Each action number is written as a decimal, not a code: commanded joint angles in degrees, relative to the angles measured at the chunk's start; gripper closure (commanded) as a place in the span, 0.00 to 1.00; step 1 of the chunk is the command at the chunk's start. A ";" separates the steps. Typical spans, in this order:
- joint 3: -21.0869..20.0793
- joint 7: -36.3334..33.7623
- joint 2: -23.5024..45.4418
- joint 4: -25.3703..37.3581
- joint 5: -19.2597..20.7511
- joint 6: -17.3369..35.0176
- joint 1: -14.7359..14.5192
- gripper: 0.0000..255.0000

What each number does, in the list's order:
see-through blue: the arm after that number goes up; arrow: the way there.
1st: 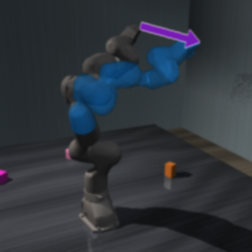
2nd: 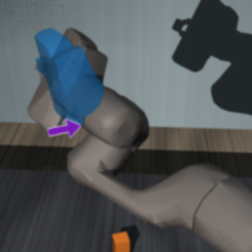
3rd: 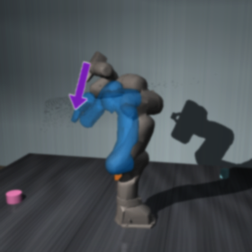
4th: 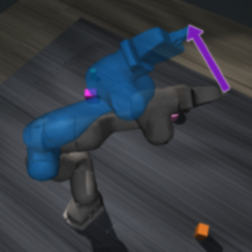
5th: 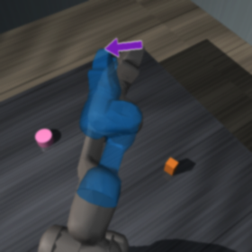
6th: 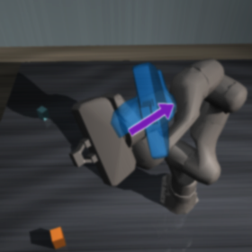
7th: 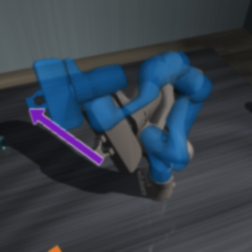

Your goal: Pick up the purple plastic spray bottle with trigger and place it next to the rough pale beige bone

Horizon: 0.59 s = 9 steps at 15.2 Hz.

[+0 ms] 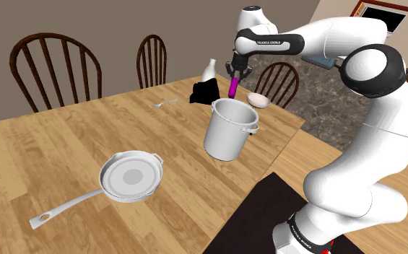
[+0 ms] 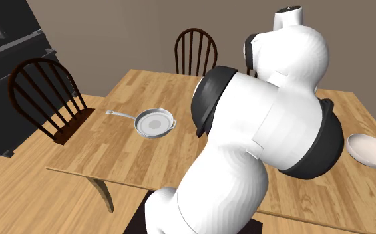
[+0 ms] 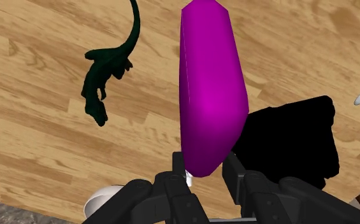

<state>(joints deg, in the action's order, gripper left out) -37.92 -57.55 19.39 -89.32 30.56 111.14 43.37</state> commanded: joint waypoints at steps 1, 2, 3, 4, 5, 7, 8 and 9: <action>0.11 -0.54 0.01 -1.46 0.26 1.40 0.18 1.00; 0.18 -0.82 0.13 -2.06 0.45 2.05 0.21 1.00; 0.26 -1.11 0.26 -2.64 0.66 2.68 0.24 1.00; 0.35 -1.40 0.41 -3.20 0.88 3.31 0.26 1.00; 0.44 -1.70 0.57 -3.75 1.11 3.93 0.27 1.00; 0.64 -2.31 0.93 -4.80 1.60 5.16 0.26 1.00; 0.74 -2.62 1.13 -5.29 1.86 5.76 0.25 1.00; 0.85 -2.94 1.33 -5.77 2.14 6.35 0.23 1.00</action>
<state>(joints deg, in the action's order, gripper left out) -37.17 -60.26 20.64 -94.51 32.49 116.82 43.53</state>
